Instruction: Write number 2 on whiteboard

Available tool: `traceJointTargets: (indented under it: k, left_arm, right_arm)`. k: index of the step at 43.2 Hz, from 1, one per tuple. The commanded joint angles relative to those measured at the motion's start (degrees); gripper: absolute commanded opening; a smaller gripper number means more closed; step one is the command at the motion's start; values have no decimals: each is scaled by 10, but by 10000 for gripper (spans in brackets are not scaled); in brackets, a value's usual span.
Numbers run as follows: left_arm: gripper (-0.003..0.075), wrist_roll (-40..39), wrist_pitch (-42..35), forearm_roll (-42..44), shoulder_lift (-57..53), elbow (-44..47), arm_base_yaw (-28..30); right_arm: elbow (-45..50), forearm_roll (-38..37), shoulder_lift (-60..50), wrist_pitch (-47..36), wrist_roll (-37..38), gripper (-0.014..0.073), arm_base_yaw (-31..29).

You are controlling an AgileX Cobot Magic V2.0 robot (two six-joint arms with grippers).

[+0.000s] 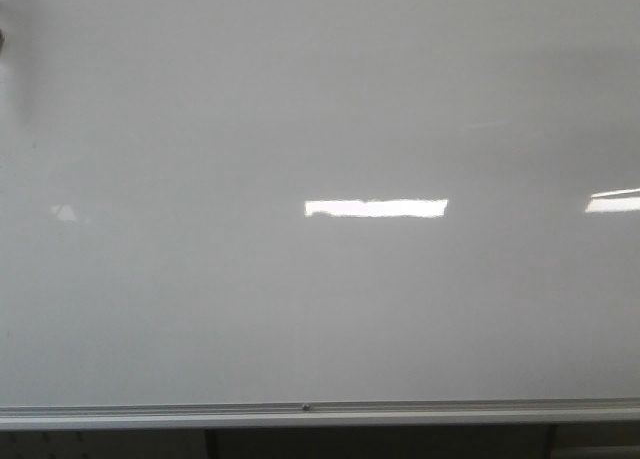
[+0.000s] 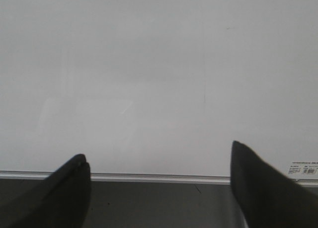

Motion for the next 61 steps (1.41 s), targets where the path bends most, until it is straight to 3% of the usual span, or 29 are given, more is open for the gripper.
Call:
traceJointTargets:
  k: [1, 32, 61]
  left_arm:
    - [584, 5, -57, -8, 22, -19, -6]
    - [579, 2, -165, -9, 305, -135, -38]
    - [395, 2, -200, -9, 477, -246, -38]
  right_arm:
    - [-17, 2, 1, -30, -7, 642, -2]
    - [-17, 2, 1, -25, -7, 641, -2]
    - [-17, 2, 1, -25, -7, 641, -2]
